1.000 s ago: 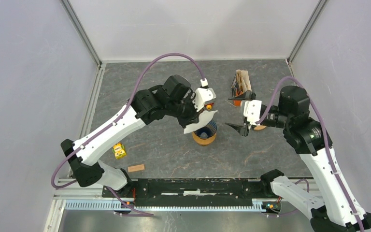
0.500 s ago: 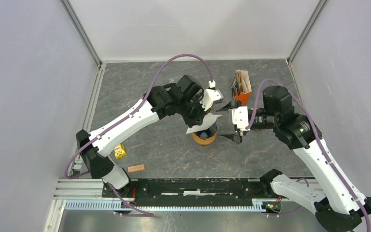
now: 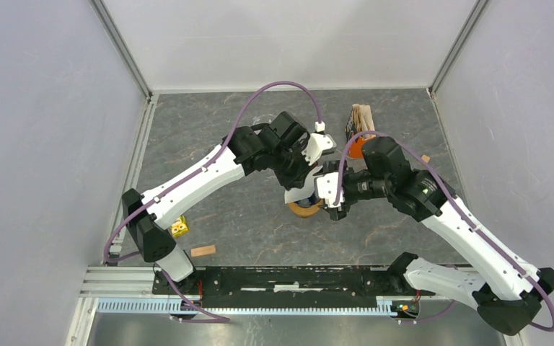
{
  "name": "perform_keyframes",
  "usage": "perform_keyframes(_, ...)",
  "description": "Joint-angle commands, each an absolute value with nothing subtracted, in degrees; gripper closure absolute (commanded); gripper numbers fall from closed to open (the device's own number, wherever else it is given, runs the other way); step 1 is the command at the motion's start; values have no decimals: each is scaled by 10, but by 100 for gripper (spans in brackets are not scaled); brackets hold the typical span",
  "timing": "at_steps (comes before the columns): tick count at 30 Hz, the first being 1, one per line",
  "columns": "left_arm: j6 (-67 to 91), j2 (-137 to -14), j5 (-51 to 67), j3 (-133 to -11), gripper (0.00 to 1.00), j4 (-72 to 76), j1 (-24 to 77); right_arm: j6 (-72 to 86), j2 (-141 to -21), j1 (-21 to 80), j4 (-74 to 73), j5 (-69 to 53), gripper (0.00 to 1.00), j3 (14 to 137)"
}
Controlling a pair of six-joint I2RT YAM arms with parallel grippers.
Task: Place the coffee filter in the dripper
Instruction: Place the coffee filter in the coffee dripper.
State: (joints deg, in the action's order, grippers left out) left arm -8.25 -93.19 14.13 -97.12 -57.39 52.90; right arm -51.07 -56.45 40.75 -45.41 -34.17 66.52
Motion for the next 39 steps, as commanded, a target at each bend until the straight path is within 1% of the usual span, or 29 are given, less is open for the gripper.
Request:
perform_keyframes(1, -57, -929, 163, -997, 98, -572, 530, -531, -580, 432, -446, -284, 20, 668)
perform_keyframes(8, -62, -925, 150, -994, 98, -572, 530, -539, -601, 456, -461, -259, 25, 661)
perform_keyframes(13, -72, -919, 124, -991, 97, -576, 530, -544, -602, 462, -471, -253, 26, 648)
perform_keyframes(15, -76, -918, 117, -988, 93, -576, 530, -544, -607, 465, -477, -253, 27, 644)
perform_keyframes(21, -82, -913, 105, -989, 88, -576, 530, -539, -614, 475, -471, -251, 28, 620)
perform_keyframes(24, -89, -911, 97, -987, 83, -575, 530, -539, -616, 478, -463, -251, 27, 610)
perform_keyframes(30, -99, -908, 75, -981, 77, -575, 530, -537, -626, 485, -455, -253, 28, 601)
perform_keyframes(33, -104, -905, 56, -972, 72, -568, 530, -536, -628, 486, -451, -253, 29, 598)
perform_keyframes(37, -107, -901, 38, -954, 60, -557, 530, -533, -629, 488, -446, -252, 29, 591)
perform_keyframes(39, -107, -902, 36, -948, 57, -552, 530, -531, -629, 487, -444, -248, 29, 589)
